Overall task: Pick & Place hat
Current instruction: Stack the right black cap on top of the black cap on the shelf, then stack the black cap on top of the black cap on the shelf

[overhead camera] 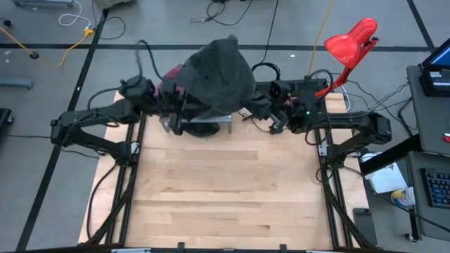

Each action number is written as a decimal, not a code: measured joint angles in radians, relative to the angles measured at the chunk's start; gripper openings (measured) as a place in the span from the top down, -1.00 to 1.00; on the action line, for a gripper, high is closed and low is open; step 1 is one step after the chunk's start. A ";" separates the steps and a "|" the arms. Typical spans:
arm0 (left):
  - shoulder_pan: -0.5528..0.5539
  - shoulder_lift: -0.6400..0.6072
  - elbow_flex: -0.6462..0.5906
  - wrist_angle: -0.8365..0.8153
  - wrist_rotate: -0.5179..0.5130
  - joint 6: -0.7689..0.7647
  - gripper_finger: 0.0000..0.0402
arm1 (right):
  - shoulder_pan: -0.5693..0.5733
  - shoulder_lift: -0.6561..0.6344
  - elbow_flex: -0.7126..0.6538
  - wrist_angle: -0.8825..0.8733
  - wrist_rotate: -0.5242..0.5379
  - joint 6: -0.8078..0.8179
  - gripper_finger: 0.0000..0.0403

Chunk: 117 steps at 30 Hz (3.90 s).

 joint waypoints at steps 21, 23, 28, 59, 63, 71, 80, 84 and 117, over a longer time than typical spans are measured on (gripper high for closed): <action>-0.152 -0.286 -0.002 -0.758 -0.037 -0.154 0.35 | -0.404 -0.069 -0.027 -0.539 -0.572 0.836 0.97; -0.174 -0.300 -0.002 -0.767 -0.035 -0.154 0.37 | -0.462 -0.051 -0.027 -0.542 -0.609 0.868 0.97; -0.209 -0.322 -0.002 -0.765 -0.033 -0.153 0.38 | -0.577 0.036 -0.027 -0.466 -0.666 0.945 0.98; -0.219 -0.333 -0.002 -0.811 -0.026 -0.119 0.39 | -0.675 0.447 0.019 -0.316 -0.768 0.995 0.98; -0.219 -0.333 -0.002 -0.811 -0.027 -0.115 0.39 | -0.675 0.455 0.019 -0.345 -0.780 0.970 0.95; -0.219 -0.333 -0.002 -0.813 -0.027 -0.113 0.39 | -0.674 0.458 0.019 -0.353 -0.782 0.935 0.55; -0.219 -0.333 -0.001 -0.814 -0.028 -0.122 0.39 | -0.680 0.454 0.018 -0.423 -0.752 0.948 -0.05; -0.219 -0.333 -0.001 -0.822 -0.028 -0.127 0.39 | -0.682 0.450 0.018 -0.424 -0.709 0.947 -0.12; -0.282 -0.120 0.000 -1.002 -0.246 0.028 0.39 | -0.392 -0.154 0.018 -1.630 0.138 -0.313 -0.04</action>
